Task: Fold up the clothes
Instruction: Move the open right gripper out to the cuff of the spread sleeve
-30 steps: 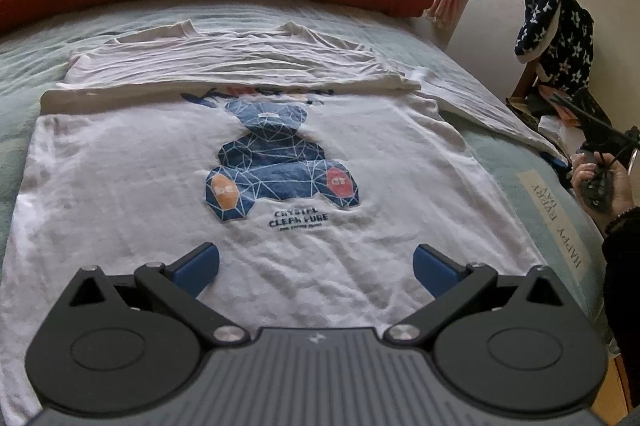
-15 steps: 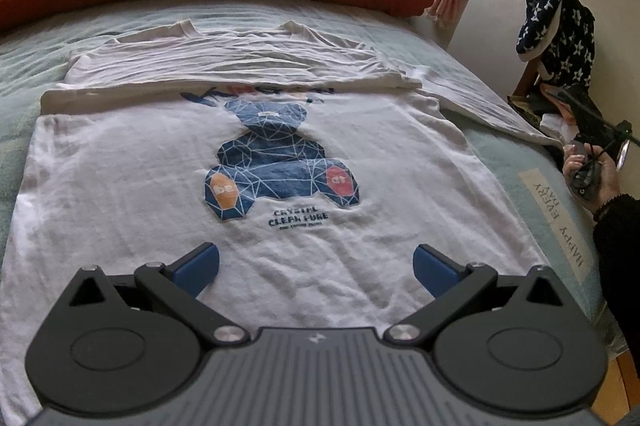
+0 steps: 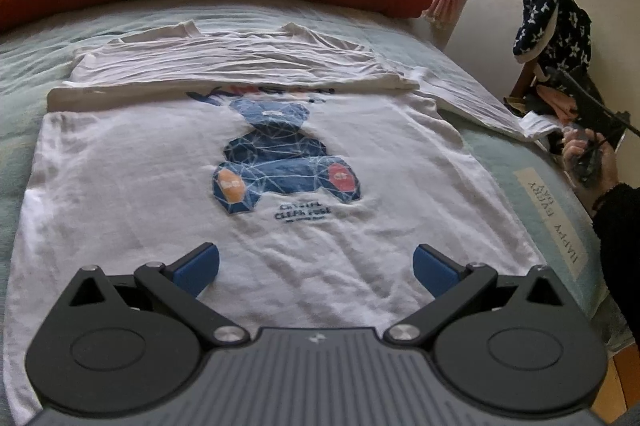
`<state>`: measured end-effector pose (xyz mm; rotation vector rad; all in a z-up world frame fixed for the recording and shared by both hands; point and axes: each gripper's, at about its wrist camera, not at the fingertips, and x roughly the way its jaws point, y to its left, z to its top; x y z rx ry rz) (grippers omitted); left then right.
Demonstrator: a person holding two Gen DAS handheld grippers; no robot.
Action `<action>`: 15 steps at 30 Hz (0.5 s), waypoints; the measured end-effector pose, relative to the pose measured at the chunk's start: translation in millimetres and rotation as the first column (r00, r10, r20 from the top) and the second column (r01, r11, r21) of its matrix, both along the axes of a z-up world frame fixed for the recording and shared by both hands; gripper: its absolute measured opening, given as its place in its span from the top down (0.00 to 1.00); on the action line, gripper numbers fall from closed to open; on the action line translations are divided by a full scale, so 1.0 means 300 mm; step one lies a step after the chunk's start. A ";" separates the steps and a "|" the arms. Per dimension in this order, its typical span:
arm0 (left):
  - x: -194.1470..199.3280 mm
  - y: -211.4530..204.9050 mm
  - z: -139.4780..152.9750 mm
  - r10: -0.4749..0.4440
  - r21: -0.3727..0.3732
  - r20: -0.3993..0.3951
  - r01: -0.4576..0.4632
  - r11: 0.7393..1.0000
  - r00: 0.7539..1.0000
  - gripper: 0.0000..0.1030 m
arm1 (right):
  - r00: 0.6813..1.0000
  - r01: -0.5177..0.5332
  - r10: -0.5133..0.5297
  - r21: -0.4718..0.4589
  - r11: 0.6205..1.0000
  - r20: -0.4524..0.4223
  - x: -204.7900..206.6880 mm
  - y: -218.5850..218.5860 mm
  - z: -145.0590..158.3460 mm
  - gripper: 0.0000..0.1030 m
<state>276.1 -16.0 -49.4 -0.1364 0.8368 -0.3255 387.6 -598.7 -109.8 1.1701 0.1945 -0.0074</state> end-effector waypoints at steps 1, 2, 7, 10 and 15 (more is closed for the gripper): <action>-0.002 0.006 0.002 0.003 -0.002 0.002 -0.003 1.000 1.000 0.01 | 1.000 -0.014 0.014 -0.003 1.000 0.007 0.002 0.008 0.012 0.00; -0.005 0.012 0.004 0.005 -0.004 0.006 -0.005 1.000 1.000 0.01 | 1.000 -0.028 0.028 -0.008 1.000 0.011 0.004 0.017 0.025 0.00; -0.027 0.046 0.015 0.012 -0.018 0.020 -0.012 1.000 1.000 0.01 | 0.995 -0.089 0.090 -0.017 0.996 0.032 0.011 0.066 0.087 0.00; -0.047 0.073 0.022 0.019 -0.022 0.025 -0.018 1.000 1.000 0.01 | 0.992 -0.114 0.114 0.003 0.993 0.050 0.008 0.095 0.113 0.00; -0.074 0.117 0.032 0.024 -0.023 0.030 -0.024 0.999 0.999 0.01 | 0.988 -0.146 0.146 -0.006 0.989 0.045 0.018 0.171 0.158 0.00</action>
